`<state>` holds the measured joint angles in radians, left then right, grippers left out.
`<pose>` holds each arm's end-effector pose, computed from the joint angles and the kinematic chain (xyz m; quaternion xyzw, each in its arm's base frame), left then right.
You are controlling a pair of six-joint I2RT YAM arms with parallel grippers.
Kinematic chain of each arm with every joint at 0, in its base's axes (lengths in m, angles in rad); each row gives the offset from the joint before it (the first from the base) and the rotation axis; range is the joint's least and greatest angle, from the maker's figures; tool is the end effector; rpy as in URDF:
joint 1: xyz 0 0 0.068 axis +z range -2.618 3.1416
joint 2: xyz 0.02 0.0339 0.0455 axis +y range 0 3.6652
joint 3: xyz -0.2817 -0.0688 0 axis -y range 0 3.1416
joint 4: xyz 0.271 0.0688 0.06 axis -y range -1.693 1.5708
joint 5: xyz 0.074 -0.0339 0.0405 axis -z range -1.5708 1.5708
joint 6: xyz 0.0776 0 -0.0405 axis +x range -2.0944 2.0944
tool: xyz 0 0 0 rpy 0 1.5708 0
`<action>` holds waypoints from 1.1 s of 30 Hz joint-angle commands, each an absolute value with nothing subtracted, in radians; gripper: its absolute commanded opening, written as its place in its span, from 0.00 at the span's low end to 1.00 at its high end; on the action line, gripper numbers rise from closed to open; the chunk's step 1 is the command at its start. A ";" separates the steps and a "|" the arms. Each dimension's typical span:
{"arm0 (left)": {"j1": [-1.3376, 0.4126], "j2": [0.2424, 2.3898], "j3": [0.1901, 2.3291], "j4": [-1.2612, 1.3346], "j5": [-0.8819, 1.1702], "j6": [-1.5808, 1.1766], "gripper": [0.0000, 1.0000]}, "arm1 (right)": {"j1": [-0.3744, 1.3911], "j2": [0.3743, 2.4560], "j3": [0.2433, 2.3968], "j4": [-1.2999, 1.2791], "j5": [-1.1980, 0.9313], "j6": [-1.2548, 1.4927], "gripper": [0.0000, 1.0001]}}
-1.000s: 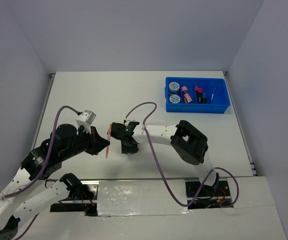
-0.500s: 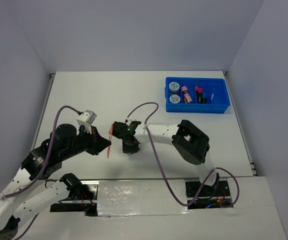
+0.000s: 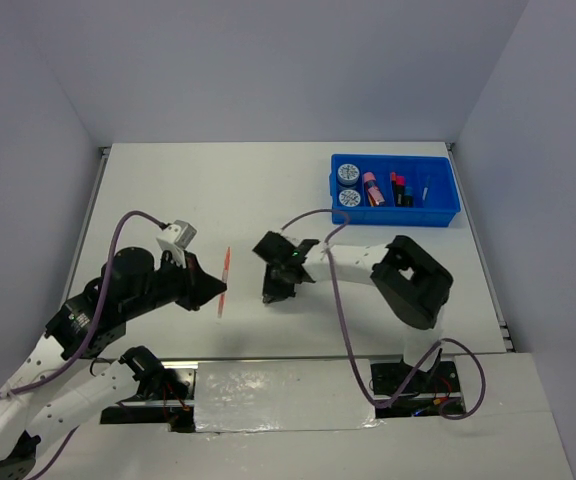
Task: Sort the stationery into containers
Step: Close the pen cap on the pen.
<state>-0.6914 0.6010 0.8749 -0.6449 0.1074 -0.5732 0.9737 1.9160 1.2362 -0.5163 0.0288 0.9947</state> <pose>0.1281 -0.1168 0.3491 0.0789 0.8210 -0.3689 0.4286 0.2376 0.3455 0.1138 0.0130 0.9823 0.1473 0.1149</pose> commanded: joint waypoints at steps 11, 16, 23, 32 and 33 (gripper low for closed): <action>-0.686 0.784 0.824 -0.054 0.445 -0.727 0.00 | 0.735 1.093 0.976 -0.149 0.267 0.868 0.00; -0.687 0.955 0.827 0.230 0.612 -0.853 0.00 | 0.693 0.957 1.009 -0.097 0.250 0.841 0.00; -0.689 1.038 0.868 0.313 0.629 -0.859 0.00 | 0.669 0.988 1.058 -0.052 0.059 0.789 0.00; -0.689 1.054 0.828 0.311 0.621 -0.867 0.00 | 0.650 0.997 1.051 -0.003 -0.069 0.750 0.00; -0.689 1.052 0.824 0.314 0.618 -0.867 0.00 | 0.650 0.997 1.049 -0.003 -0.080 0.750 0.00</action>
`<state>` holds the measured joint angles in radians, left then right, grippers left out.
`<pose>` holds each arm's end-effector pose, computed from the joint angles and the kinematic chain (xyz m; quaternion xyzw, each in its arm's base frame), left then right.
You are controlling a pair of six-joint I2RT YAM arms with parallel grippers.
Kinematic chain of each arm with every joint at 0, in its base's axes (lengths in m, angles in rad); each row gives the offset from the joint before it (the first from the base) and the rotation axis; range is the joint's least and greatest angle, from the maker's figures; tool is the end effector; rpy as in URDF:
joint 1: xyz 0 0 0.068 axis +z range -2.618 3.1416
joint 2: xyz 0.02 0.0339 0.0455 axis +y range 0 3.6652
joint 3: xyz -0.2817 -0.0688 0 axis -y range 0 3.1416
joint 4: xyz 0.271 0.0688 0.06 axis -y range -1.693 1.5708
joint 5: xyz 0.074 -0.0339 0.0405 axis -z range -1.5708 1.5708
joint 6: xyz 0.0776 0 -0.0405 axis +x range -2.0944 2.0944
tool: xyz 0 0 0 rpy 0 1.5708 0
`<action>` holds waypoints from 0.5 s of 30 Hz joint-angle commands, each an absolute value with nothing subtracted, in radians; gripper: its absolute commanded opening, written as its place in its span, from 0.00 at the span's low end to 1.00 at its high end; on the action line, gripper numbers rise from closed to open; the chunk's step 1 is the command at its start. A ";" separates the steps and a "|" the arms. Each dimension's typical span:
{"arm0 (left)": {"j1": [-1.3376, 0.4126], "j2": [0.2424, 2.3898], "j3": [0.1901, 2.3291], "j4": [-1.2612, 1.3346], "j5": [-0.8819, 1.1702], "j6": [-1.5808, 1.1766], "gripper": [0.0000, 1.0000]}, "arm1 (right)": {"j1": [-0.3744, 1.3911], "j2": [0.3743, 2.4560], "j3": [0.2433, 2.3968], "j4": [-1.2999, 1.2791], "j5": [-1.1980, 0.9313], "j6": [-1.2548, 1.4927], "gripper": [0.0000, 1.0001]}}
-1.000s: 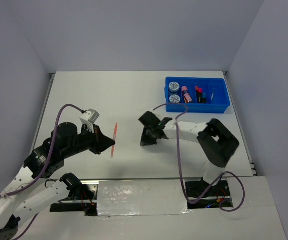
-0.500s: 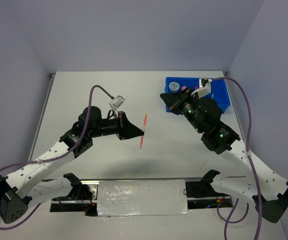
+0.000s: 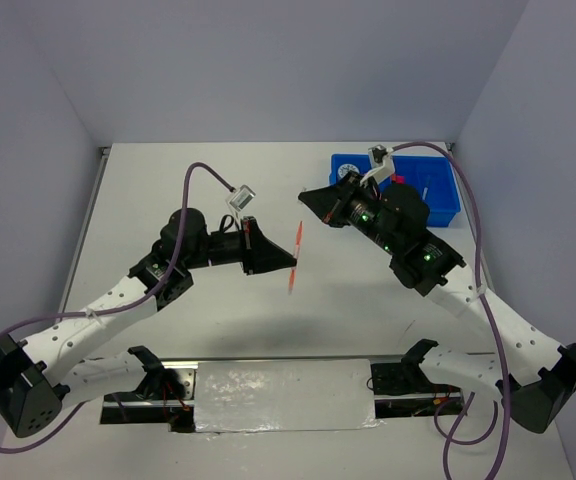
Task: Sort the stationery into containers
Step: Close the pen cap on the pen.
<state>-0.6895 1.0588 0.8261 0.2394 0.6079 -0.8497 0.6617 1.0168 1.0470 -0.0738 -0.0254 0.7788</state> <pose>0.2011 -0.2233 0.3559 0.1579 0.6873 -0.6225 0.3394 0.2294 0.1812 0.4146 0.0335 0.7216 0.4630 0.5137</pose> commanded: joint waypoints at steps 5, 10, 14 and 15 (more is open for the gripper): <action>-0.689 1.054 0.833 0.301 0.615 -0.864 0.00 | 0.650 0.985 1.020 -0.003 -0.112 0.742 0.00; -0.689 1.052 0.844 0.275 0.604 -0.848 0.00 | 0.647 0.966 0.980 0.071 -0.178 0.724 0.00; -0.687 1.049 0.841 0.261 0.592 -0.842 0.00 | 0.637 0.945 0.973 0.066 -0.175 0.721 0.00; -0.687 1.048 0.835 0.261 0.592 -0.841 0.00 | 0.634 0.942 0.974 0.066 -0.176 0.719 0.00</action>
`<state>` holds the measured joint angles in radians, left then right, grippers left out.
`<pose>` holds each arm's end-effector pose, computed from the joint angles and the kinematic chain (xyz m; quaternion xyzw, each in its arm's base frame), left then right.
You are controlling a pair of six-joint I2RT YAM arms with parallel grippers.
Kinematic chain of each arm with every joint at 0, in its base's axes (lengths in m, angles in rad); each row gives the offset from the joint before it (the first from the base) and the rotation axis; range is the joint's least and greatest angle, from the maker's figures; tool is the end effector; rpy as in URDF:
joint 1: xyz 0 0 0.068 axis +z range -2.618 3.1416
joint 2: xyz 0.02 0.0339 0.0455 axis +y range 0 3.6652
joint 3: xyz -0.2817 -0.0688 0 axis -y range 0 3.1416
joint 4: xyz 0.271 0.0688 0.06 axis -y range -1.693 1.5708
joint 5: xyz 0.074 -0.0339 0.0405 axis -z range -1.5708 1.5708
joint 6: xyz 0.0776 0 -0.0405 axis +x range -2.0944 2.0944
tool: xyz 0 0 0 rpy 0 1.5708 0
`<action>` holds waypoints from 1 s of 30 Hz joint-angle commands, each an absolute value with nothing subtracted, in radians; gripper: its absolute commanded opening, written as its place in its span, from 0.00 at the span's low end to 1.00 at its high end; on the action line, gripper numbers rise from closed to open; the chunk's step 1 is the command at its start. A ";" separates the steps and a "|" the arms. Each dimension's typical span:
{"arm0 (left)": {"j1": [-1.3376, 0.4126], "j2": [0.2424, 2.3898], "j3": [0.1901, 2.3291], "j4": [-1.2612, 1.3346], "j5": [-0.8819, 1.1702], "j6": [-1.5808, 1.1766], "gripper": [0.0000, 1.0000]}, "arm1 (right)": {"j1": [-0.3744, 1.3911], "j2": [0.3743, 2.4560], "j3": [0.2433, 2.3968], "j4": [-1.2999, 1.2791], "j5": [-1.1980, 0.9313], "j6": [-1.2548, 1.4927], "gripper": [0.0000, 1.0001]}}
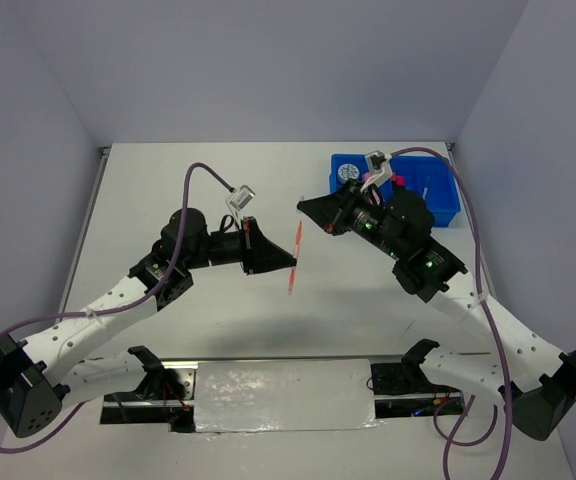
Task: Sort the stationery into containers
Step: Close the pen cap on the pen.
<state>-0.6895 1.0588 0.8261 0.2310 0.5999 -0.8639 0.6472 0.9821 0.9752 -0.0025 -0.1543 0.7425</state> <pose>0.2017 -0.2231 0.3547 0.1491 0.6917 -0.6222 0.3348 0.2207 0.1818 0.4045 -0.0204 0.7101 0.4913 0.5039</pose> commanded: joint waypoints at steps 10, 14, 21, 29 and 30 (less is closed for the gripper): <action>-0.687 1.029 0.807 0.259 0.561 -0.856 0.00 | 0.615 0.930 0.973 0.043 -0.215 0.704 0.00; -0.687 1.026 0.818 0.253 0.561 -0.853 0.00 | 0.614 0.925 0.948 0.074 -0.247 0.713 0.00; -0.687 1.014 0.816 0.256 0.555 -0.854 0.00 | 0.617 0.922 0.936 0.052 -0.242 0.703 0.00; -0.687 1.011 0.807 0.262 0.551 -0.861 0.00 | 0.614 0.917 0.922 0.075 -0.259 0.719 0.00; -0.687 1.012 0.805 0.264 0.554 -0.862 0.00 | 0.615 0.919 0.923 0.075 -0.264 0.721 0.00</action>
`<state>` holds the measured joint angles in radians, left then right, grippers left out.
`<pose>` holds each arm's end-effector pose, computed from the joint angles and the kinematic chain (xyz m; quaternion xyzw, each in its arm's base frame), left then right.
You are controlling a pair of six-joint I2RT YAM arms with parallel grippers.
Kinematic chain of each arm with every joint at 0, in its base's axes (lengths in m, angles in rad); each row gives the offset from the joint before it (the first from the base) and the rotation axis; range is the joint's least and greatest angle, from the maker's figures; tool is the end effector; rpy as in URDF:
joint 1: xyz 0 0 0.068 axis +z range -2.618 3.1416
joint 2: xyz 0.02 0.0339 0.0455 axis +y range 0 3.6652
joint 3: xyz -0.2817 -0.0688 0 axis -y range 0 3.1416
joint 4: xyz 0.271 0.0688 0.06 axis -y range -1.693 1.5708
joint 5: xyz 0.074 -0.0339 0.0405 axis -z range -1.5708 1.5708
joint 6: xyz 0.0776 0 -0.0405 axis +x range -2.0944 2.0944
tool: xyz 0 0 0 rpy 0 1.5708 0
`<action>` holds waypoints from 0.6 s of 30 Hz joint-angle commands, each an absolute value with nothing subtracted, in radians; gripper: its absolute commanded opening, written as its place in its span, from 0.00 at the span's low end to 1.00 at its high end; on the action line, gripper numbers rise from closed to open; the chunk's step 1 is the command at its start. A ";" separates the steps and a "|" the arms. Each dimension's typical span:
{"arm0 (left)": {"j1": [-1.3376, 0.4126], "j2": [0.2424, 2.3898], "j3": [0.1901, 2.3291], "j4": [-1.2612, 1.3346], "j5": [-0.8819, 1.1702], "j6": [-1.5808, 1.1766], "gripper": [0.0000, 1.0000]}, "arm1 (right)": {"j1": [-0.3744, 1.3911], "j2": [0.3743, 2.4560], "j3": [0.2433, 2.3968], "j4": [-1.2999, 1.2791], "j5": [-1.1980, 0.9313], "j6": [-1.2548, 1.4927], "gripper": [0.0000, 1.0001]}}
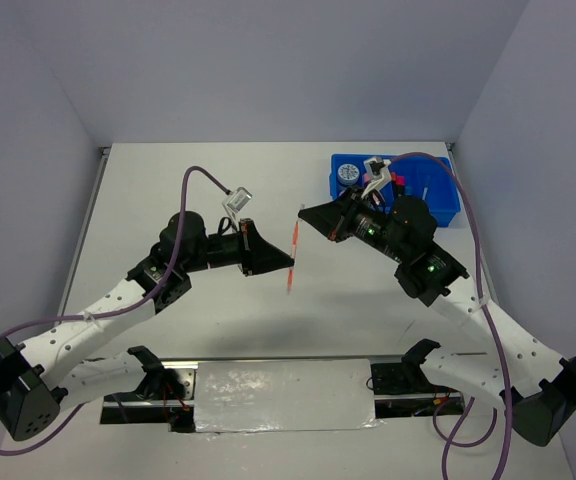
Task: Sort the stationery into containers
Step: Close the pen cap on the pen.
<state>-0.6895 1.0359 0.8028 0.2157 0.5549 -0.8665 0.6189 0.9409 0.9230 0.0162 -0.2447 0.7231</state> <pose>0.2007 -0.2185 0.3492 0.1306 0.7002 -0.6123 0.3431 0.2134 0.1751 0.3960 -0.0495 0.7060 0.5036 0.4955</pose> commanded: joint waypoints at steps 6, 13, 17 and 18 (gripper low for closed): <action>-0.687 1.011 0.795 0.276 0.554 -0.870 0.00 | 0.615 0.919 0.923 0.084 -0.267 0.732 0.00; -0.687 1.011 0.788 0.288 0.560 -0.877 0.00 | 0.615 0.940 0.971 0.057 -0.256 0.718 0.00; -0.687 1.008 0.787 0.290 0.555 -0.879 0.00 | 0.615 0.951 0.982 0.061 -0.270 0.715 0.00; -0.687 1.008 0.788 0.291 0.555 -0.879 0.00 | 0.614 0.953 0.983 0.061 -0.271 0.715 0.00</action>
<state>-0.6895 1.0351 0.7887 0.2234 0.5549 -0.8703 0.6189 0.9489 0.9352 0.0158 -0.2523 0.7269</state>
